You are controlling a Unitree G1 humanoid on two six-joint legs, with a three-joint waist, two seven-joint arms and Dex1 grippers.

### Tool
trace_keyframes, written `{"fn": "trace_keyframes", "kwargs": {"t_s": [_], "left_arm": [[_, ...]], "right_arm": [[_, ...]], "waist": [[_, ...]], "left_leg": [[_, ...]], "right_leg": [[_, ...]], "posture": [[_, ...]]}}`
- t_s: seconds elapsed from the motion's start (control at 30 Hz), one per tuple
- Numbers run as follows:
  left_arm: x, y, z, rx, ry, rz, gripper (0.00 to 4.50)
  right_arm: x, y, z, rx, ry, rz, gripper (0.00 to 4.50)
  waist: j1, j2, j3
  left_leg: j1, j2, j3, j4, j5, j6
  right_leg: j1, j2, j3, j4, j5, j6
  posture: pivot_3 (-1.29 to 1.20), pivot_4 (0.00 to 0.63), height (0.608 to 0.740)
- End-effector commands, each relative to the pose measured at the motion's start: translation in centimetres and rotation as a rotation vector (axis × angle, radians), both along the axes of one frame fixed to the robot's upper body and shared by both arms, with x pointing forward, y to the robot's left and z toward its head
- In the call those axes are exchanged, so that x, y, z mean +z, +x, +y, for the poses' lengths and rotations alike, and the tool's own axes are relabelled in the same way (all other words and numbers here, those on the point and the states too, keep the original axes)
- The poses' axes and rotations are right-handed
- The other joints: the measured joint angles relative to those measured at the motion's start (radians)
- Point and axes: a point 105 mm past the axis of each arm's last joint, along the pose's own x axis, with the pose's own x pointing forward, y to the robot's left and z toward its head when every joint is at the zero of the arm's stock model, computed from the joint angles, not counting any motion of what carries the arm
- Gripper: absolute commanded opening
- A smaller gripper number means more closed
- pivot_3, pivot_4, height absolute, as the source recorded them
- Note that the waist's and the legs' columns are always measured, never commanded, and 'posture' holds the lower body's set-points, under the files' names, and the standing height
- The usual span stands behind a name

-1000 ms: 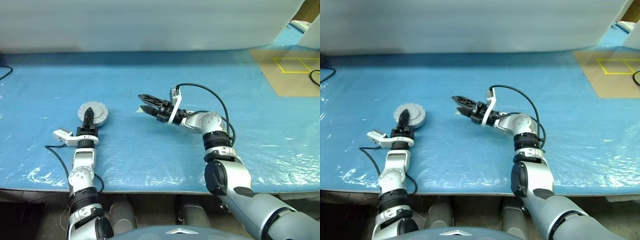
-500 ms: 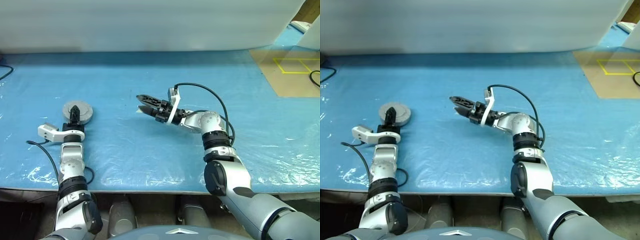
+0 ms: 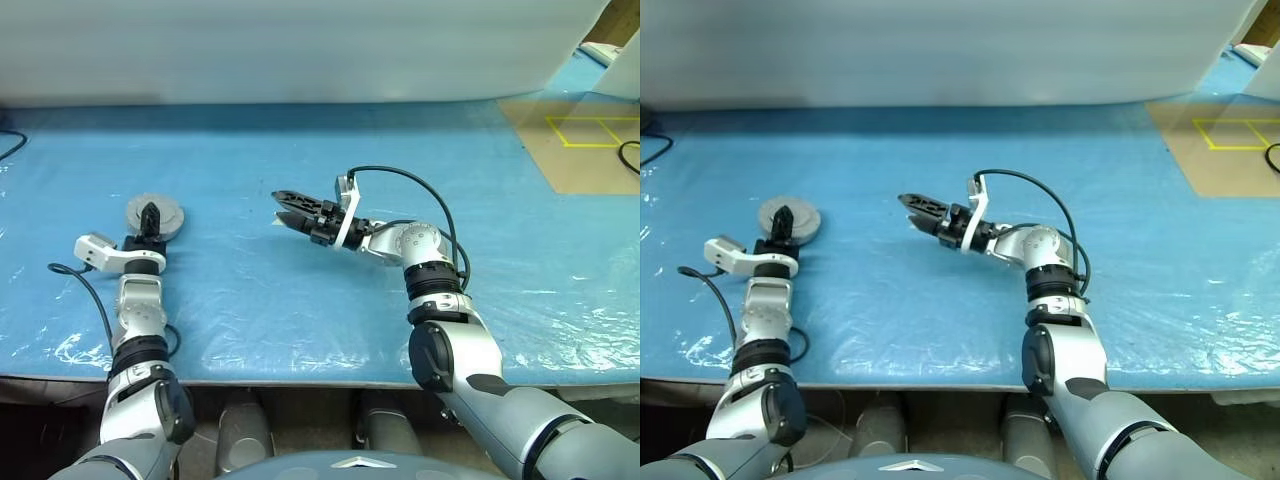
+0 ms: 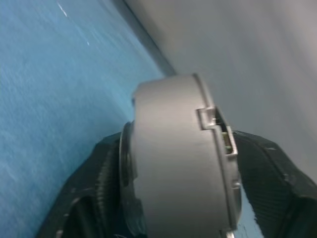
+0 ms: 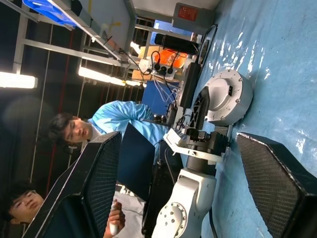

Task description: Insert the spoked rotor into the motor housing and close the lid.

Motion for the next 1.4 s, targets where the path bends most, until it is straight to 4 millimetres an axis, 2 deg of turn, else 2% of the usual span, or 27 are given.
{"fn": "trace_keyframes", "kwargs": {"t_s": [0.03,0.3,0.4,0.47,0.53,0.67,0.83,0.93,1.0,1.1,1.3,1.33,1.4], "left_arm": [[0.3,-1.1,2.4,0.129,0.01,0.001,4.47],[-0.4,-3.3,5.0,0.371,0.034,0.073,4.47],[0.2,-4.3,5.9,0.459,0.084,0.077,4.47],[1.3,-4.4,5.6,0.459,0.164,0.047,4.47],[3.1,-4.2,4.7,0.419,0.232,-0.025,4.47],[7.9,-3.5,0.5,0.187,0.408,-0.232,4.47],[10.2,-3.9,-3.9,-0.077,0.573,-0.335,4.47],[10.1,-4.3,-6.2,-0.22,0.659,-0.336,4.47],[9.0,-4.6,-8.1,-0.367,0.731,-0.312,4.47],[7.9,-5.0,-10.0,-0.506,0.793,-0.288,4.47],[5.5,-6.1,-12.7,-0.714,0.898,-0.238,4.47],[5.2,-6.3,-12.9,-0.732,0.912,-0.233,4.5],[5.0,-6.7,-13.1,-0.758,0.93,-0.233,4.5]], "right_arm": [[1.1,0.0,0.1,0.003,0.027,-0.048,3.88],[0.9,-0.1,0.2,0.008,0.014,-0.054,3.88],[0.8,0.0,0.2,0.003,-0.002,-0.07,3.88],[0.5,0.2,0.2,-0.027,-0.051,-0.126,3.88],[0.0,0.6,0.3,-0.072,-0.119,-0.212,3.88],[-0.4,1.2,0.6,-0.174,-0.264,-0.466,3.88],[0.0,1.8,0.2,-0.264,-0.319,-0.635,3.88],[0.1,1.8,-0.2,-0.292,-0.349,-0.723,3.88],[0.4,1.7,-0.8,-0.313,-0.386,-0.833,3.88],[0.4,1.4,-1.3,-0.312,-0.418,-0.933,3.88],[-0.1,0.6,-2.7,-0.267,-0.487,-1.062,3.88],[-0.2,0.5,-2.8,-0.264,-0.495,-1.073,4.25],[-0.4,0.2,-3.2,-0.249,-0.512,-1.095,4.47]], "waist": [[-0.001,0.0,0.0],[-0.004,0.0,0.0],[-0.005,0.0,0.0],[-0.004,0.0,0.0],[-0.002,0.0,0.0],[0.002,-0.002,0.0],[-0.006,-0.002,0.0],[-0.009,-0.002,0.0],[-0.01,-0.002,0.0],[-0.01,-0.002,0.0],[-0.01,-0.002,0.0],[-0.01,-0.002,0.0],[-0.011,-0.002,0.0]], "left_leg": [[0.0,0.0,0.0,0.0,0.0,0.0],[0.0,0.0,0.0,0.0,0.0,0.0],[0.0,0.0,0.0,0.0,0.0,0.0],[0.0,0.0,0.0,0.0,0.0,0.0],[-0.001,0.0,0.0,0.0,0.0,0.0],[-0.003,0.0,-0.001,0.0,0.0,0.0],[-0.002,0.0,-0.001,0.0,0.0,0.0],[-0.002,0.0,-0.001,-0.001,0.0,0.0],[-0.002,0.0,-0.001,-0.001,0.0,0.0],[-0.002,0.0,-0.001,-0.002,0.0,0.0],[-0.001,0.0,-0.001,-0.002,0.0,0.0],[-0.001,0.0,-0.001,-0.002,0.0,0.0],[-0.001,0.0,0.0,-0.002,0.0,0.0]], "right_leg": [[0.0,0.0,0.0,0.0,0.0,0.0],[0.0,0.0,0.0,0.0,0.0,0.0],[0.0,0.0,0.0,0.0,0.0,0.0],[0.0,0.0,0.0,0.0,0.0,0.0],[0.0,0.0,-0.001,-0.001,0.0,0.0],[0.0,-0.001,-0.003,-0.002,-0.001,-0.001],[0.0,-0.002,-0.002,-0.002,-0.001,-0.002],[0.0,-0.002,-0.002,-0.002,-0.001,-0.002],[-0.001,-0.001,-0.002,-0.002,-0.001,-0.002],[-0.001,0.0,-0.002,-0.002,-0.001,-0.002],[-0.001,0.0,-0.001,-0.002,-0.001,-0.002],[-0.001,0.0,-0.001,-0.002,-0.001,-0.002],[-0.001,0.0,0.0,-0.002,-0.001,-0.002]], "posture": [[0.0,0.15,0.74],[0.0,0.15,0.74],[0.0,0.15,0.74],[0.0,0.15,0.74],[0.0,0.15,0.74],[0.0,0.15,0.74],[0.0,0.15,0.74],[0.0,0.15,0.74],[0.0,0.15,0.74],[0.0,0.15,0.74],[0.0,0.15,0.74],[0.0,0.15,0.74],[0.0,0.15,0.74]]}}
